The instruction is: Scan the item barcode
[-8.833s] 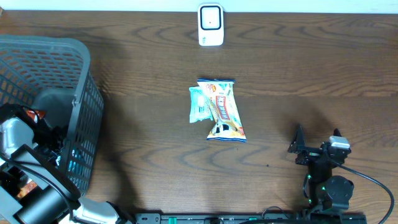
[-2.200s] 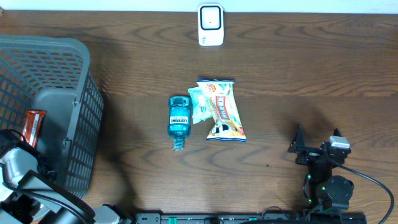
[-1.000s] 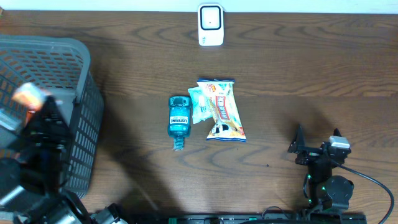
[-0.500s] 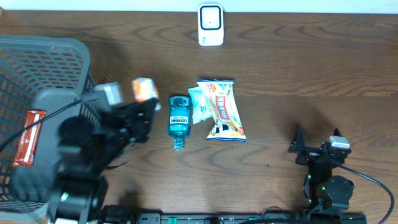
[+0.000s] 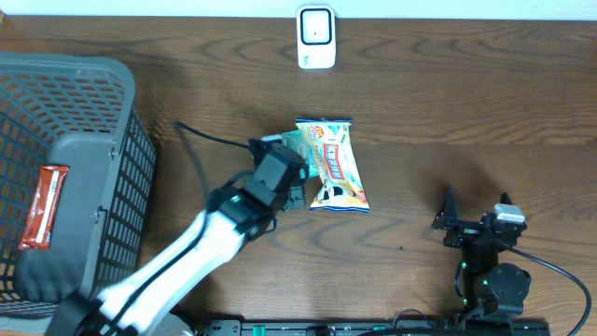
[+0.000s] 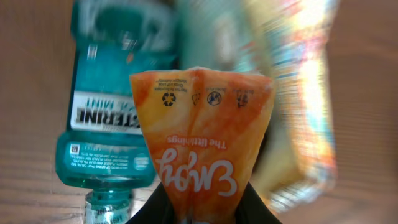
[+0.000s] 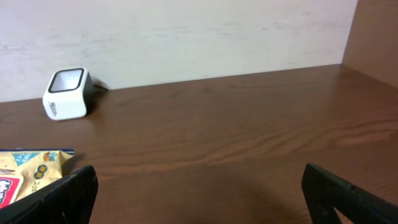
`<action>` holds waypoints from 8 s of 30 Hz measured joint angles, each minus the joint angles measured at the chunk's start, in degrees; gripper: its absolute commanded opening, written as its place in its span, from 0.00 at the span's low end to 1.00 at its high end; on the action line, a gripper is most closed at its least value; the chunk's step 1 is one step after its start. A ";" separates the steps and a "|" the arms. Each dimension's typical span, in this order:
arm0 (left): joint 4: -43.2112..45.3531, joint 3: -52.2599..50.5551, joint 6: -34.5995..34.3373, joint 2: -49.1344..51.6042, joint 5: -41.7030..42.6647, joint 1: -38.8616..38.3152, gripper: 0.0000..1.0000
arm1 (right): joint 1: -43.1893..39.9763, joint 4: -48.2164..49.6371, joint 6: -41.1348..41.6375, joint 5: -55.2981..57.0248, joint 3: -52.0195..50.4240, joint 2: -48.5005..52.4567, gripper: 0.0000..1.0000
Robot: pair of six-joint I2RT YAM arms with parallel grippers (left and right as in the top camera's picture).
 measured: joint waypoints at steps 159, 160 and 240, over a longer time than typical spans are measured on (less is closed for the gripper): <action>1.81 3.23 23.30 -21.11 16.02 75.25 0.07 | 0.00 -0.02 0.00 0.00 0.00 0.00 0.99; 2.78 3.23 23.06 -22.47 17.73 74.36 0.07 | 0.00 -0.02 0.00 0.00 0.00 0.00 0.99; 21.86 20.61 46.10 -14.51 -0.96 11.30 0.98 | 0.00 0.00 0.00 0.00 0.00 0.00 0.99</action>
